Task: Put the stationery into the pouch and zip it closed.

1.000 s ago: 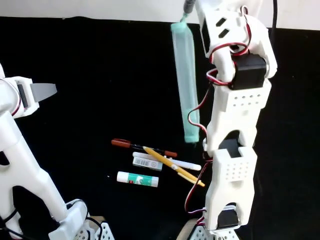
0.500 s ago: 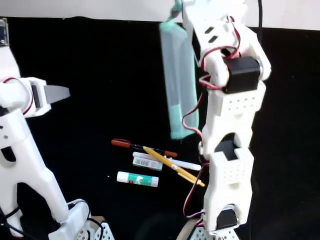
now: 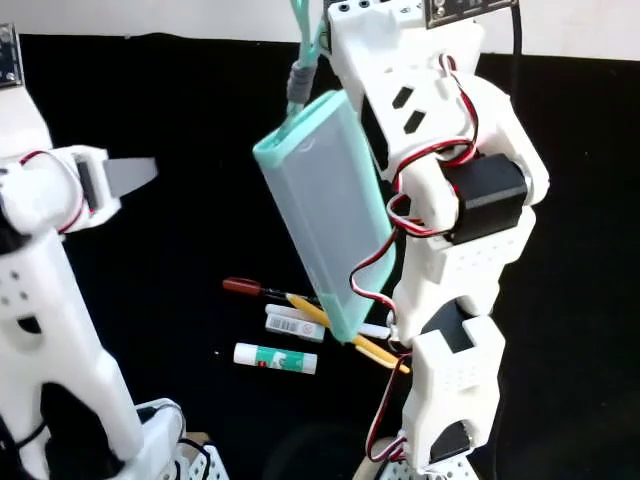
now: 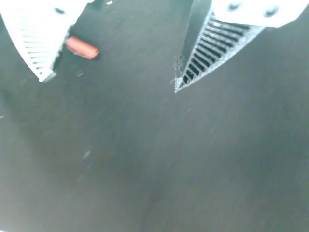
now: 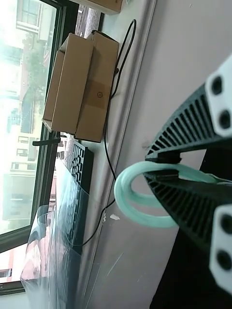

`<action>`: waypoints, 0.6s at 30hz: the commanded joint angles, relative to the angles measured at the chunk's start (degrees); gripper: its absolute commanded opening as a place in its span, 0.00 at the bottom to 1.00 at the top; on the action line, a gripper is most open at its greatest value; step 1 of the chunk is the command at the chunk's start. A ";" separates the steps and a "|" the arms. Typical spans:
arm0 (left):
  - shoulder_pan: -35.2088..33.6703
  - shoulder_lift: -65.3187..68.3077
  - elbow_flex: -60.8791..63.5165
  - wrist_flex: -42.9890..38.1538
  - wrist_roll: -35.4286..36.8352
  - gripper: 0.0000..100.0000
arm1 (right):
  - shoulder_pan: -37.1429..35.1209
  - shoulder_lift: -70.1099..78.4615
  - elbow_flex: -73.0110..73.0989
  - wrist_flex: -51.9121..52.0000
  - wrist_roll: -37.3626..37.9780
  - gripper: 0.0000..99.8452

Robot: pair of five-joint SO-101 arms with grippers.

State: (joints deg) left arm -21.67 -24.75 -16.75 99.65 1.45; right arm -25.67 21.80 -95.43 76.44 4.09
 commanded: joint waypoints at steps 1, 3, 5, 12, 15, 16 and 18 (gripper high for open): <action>4.79 -2.59 -4.97 0.79 6.86 0.38 | -0.31 -2.86 -2.59 -0.31 -0.79 0.01; 6.64 -3.03 -5.67 0.88 12.48 0.38 | -0.22 -2.86 -2.59 -0.22 -2.20 0.01; 8.31 -3.56 -5.49 0.88 17.58 0.38 | -0.22 -2.86 -2.59 -0.22 -2.20 0.01; 15.16 -3.38 -5.85 0.35 29.89 0.38 | -0.40 -2.77 -2.59 0.22 -2.46 0.01; 17.54 -3.21 -5.32 -0.62 32.35 0.38 | -1.19 -2.77 -3.12 1.01 -2.64 0.01; 17.98 -2.86 -5.32 -1.58 32.35 0.38 | -1.45 -2.86 -3.21 1.36 -3.08 0.01; 18.24 -1.27 -5.49 -2.81 32.44 0.38 | -1.80 -2.95 -3.21 1.89 -3.69 0.01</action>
State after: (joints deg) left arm -4.70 -27.12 -20.62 98.95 32.92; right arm -26.73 21.80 -95.43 77.67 1.45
